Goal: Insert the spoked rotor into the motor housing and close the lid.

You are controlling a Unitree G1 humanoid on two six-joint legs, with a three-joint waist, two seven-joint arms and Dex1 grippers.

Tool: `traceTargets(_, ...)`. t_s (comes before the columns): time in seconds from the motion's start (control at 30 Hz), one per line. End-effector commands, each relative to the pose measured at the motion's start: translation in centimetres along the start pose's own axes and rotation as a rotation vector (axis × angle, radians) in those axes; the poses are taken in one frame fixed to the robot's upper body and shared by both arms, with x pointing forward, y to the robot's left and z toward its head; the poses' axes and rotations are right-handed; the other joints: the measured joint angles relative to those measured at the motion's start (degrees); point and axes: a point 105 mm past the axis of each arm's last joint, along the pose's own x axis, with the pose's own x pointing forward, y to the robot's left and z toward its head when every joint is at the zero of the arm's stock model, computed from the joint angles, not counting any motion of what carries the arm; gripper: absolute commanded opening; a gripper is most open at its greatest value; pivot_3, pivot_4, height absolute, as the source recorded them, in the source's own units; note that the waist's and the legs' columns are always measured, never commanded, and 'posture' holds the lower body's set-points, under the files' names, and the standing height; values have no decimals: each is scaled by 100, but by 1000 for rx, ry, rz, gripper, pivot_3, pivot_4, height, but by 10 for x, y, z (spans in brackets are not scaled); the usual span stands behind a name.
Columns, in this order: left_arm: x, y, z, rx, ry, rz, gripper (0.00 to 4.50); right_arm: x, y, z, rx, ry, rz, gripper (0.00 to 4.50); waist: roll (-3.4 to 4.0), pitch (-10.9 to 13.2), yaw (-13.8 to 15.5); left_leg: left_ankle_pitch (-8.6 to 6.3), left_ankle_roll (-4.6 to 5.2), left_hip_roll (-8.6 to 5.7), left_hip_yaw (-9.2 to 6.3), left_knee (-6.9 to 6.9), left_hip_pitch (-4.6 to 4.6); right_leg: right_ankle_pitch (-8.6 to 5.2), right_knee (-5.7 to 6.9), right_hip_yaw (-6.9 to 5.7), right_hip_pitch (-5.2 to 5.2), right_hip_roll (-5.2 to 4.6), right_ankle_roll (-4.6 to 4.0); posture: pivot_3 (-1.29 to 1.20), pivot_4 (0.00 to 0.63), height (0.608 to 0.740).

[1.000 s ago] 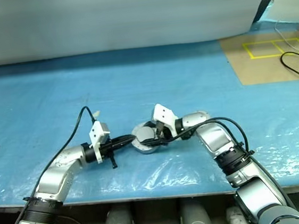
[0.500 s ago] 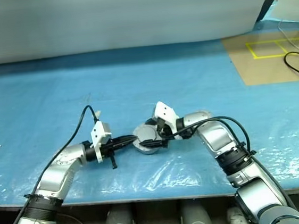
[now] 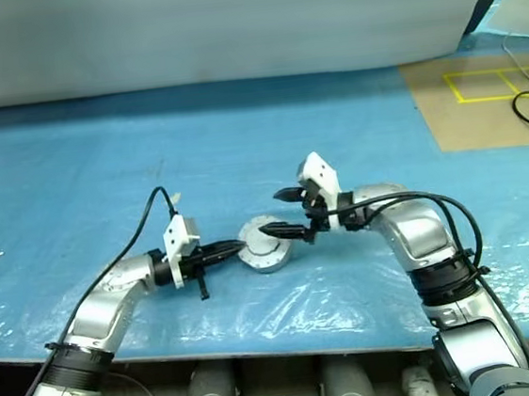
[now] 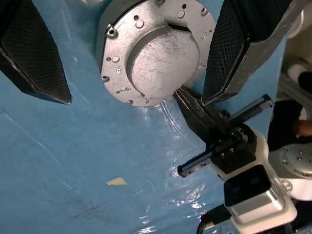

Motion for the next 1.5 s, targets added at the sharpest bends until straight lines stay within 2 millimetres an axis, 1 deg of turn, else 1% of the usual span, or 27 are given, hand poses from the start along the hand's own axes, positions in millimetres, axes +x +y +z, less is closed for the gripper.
traceTargets(0.03, 3, -7, -9, -23, 34, -26, 0, -9, -2, -9, 219, -9, -15, 4482, 0, 0, -2, 0, 0, 0, 0, 0, -1, 0, 0, 0, -1, 0, 0, 0, 150, 740)
traceTargets(0.13, 2, -8, -9, -23, 33, -27, 0, -13, -2, -36, 403, 48, -29, 4482, 0, 0, 4, 0, 0, -4, 0, 0, 0, 0, 0, -1, 1, 0, 0, 0, 150, 740)
traceTargets(0.2, 1, -9, -9, -23, 34, -29, 0, -13, 3, -46, 478, 66, -16, 4482, 1, 1, -1, 0, -1, -4, 0, 1, 0, 0, 0, 0, 0, 0, 0, 0, 150, 740)
traceTargets(0.27, 1, -8, -9, -22, 38, -31, 0, -11, 8, -50, 501, 76, -7, 4482, 3, 1, -4, 0, -1, -4, 0, 0, 0, 0, 0, -1, 0, 1, -1, 0, 150, 740)
traceTargets(0.53, -2, -5, -9, -16, 43, -21, 0, 0, -1, -46, 560, 29, -23, 4482, 4, 0, -2, 0, -1, -2, 1, 3, 5, 0, 3, -1, 2, -1, -1, 0, 150, 740)
traceTargets(0.7, -2, -5, -8, -16, 41, -20, 0, 12, 5, -37, 576, -12, 26, 4482, 5, 0, -7, 1, -2, -2, 1, 2, 4, 0, 3, -4, 1, 1, -2, 0, 150, 740)
traceTargets(0.83, -3, -5, -9, -17, 42, -19, 0, 17, 8, -40, 633, -34, 43, 4482, 5, 0, -7, 1, -2, -2, 1, 2, 3, -1, 3, -4, 1, -1, -2, 0, 150, 740)
traceTargets(0.93, -3, -6, -9, -18, 44, -20, 0, 17, 9, -39, 679, -69, 52, 3922, 5, 1, -6, 1, -2, -2, 1, 2, 4, -1, 4, -5, 1, 1, -2, 0, 150, 740)
traceTargets(1.07, -2, -6, -10, -19, 46, -22, 0, 14, 10, -39, 691, -77, 51, 2723, 5, 1, -5, 1, -2, -2, 1, 2, 2, -1, 3, -5, 0, 0, -3, 0, 150, 740)
traceTargets(1.13, -1, -6, -10, -19, 46, -24, 0, 12, 9, -40, 693, -81, 48, 2409, 6, 1, 5, 1, -2, -2, 1, 2, 4, -1, 4, -6, 1, 0, -3, 0, 150, 740)
traceTargets(1.3, 1, -6, -9, -17, 43, -29, 0, 9, 8, -38, 704, -102, 49, 2399, 6, 1, 7, 1, -2, -2, 1, 7, 3, -1, 8, -5, 3, -7, -2, 0, 150, 740)
traceTargets(1.5, 2, -6, -8, -15, 40, -33, 0, 12, 11, -37, 725, -122, 63, 2399, 6, 1, 7, 1, -2, -2, 1, 6, 1, -1, 7, -7, 2, -6, -2, 0, 150, 740)
